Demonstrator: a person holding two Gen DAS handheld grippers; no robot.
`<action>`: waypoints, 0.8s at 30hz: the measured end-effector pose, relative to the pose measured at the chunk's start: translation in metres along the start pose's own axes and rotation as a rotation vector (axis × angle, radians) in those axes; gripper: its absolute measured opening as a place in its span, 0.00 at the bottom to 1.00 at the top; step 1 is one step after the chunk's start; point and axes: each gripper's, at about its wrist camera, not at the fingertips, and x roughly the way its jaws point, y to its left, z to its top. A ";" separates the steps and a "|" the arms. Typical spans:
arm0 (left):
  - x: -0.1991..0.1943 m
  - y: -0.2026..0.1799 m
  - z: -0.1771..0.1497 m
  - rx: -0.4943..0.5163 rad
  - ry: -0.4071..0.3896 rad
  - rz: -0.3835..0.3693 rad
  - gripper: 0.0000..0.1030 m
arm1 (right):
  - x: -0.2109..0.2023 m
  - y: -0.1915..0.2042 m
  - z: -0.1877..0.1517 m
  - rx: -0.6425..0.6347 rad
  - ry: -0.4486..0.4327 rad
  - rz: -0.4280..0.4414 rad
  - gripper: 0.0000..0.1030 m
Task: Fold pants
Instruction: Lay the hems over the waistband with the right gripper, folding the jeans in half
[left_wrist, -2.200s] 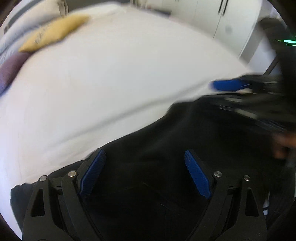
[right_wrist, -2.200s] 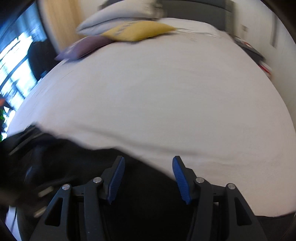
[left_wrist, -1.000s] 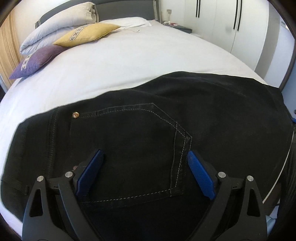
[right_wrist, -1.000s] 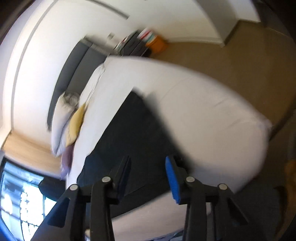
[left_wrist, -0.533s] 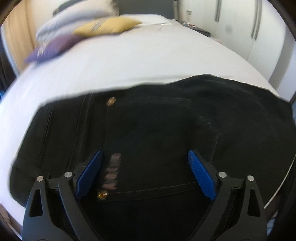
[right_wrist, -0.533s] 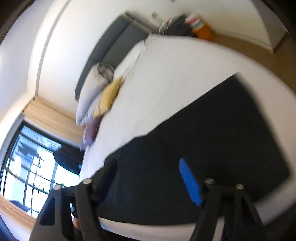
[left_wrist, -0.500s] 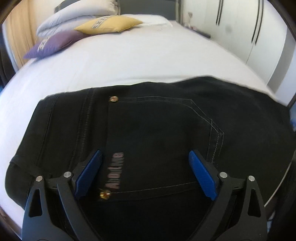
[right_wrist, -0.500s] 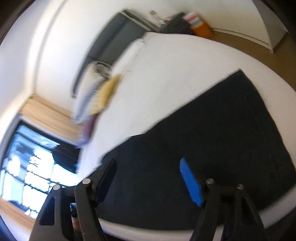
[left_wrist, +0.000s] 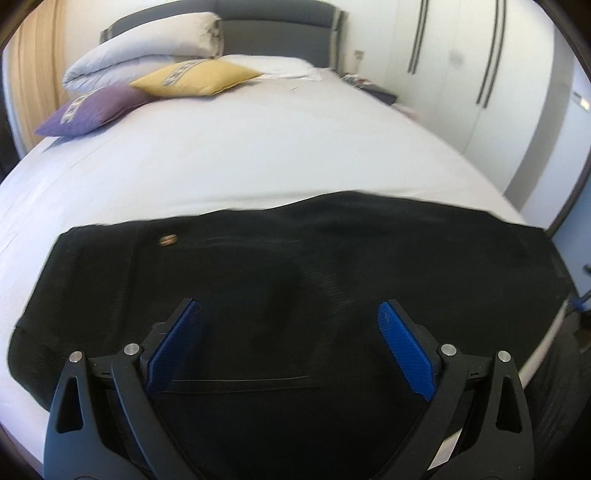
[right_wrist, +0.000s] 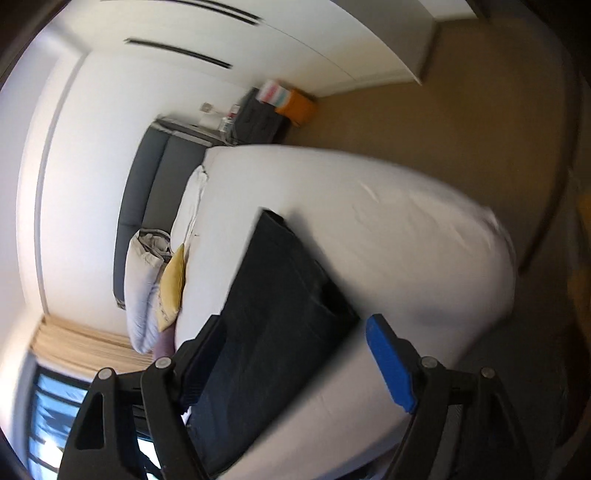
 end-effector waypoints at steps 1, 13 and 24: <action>-0.003 -0.009 0.001 0.006 -0.003 -0.017 0.96 | 0.005 -0.004 -0.002 0.020 0.014 -0.002 0.78; -0.035 -0.119 -0.005 0.041 -0.013 -0.157 1.00 | 0.048 -0.005 -0.008 0.131 0.058 0.073 0.97; -0.021 -0.144 -0.014 0.032 0.043 -0.234 1.00 | 0.072 0.008 -0.013 0.155 0.048 0.174 0.71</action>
